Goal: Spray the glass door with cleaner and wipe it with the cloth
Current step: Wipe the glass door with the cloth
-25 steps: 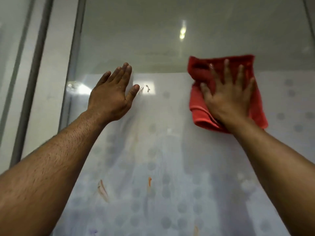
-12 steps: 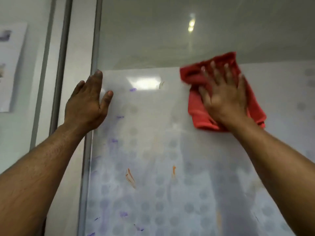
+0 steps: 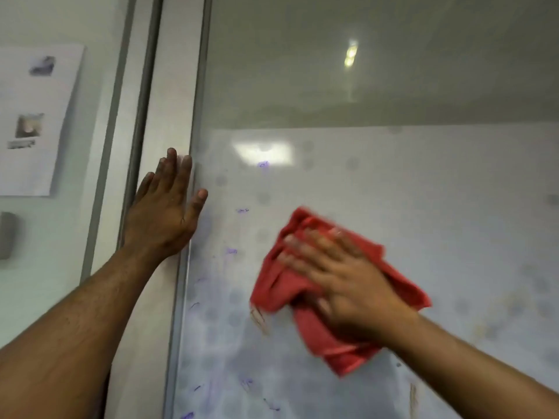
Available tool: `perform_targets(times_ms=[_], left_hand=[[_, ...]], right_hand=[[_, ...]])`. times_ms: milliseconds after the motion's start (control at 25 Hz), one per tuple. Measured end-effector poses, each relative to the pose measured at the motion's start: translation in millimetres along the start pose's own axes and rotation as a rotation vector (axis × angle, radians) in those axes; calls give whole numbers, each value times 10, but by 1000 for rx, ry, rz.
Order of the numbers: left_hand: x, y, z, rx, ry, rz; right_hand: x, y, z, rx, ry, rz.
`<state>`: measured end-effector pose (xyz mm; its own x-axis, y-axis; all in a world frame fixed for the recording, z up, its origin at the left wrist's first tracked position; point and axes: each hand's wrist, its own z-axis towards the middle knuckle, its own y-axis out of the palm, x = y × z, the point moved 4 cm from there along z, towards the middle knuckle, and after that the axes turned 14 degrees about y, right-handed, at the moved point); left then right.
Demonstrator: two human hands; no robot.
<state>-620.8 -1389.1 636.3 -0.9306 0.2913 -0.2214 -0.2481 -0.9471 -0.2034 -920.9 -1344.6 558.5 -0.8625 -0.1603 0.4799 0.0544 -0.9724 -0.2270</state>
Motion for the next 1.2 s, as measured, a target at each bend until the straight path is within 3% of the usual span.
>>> perform_targets(times_ms=[120, 240, 400, 520, 600, 680, 760, 840, 880, 1040, 1200], left_hand=[[-176, -11, -70, 10, -27, -40], [-281, -39, -67, 7, 14, -21], [-364, -37, -139, 60, -9, 77], [-385, -42, -168, 54, 20, 58], [-401, -54, -195, 57, 35, 38], [-414, -50, -217, 67, 55, 42], [-421, -39, -228, 76, 58, 44], [-421, -34, -233, 88, 57, 37], [-414, -34, -231, 91, 58, 36], [-424, -13, -236, 91, 62, 79], [-458, -65, -250, 106, 37, 8]], right_hand=[[768, -245, 688, 148, 431, -15], [738, -262, 1492, 186, 591, 7], [98, -106, 1619, 172, 367, 29], [-623, 150, 884, 16, 47, 82], [-694, 143, 485, -7, -110, 66], [-225, 17, 773, 98, 2, 60], [266, -224, 1448, 209, 295, 39], [349, -238, 2067, 173, 487, 8], [212, -171, 2260, 155, 493, -2], [-449, -15, 2254, 128, 248, 12], [-1096, 244, 1166, -10, -58, 86]])
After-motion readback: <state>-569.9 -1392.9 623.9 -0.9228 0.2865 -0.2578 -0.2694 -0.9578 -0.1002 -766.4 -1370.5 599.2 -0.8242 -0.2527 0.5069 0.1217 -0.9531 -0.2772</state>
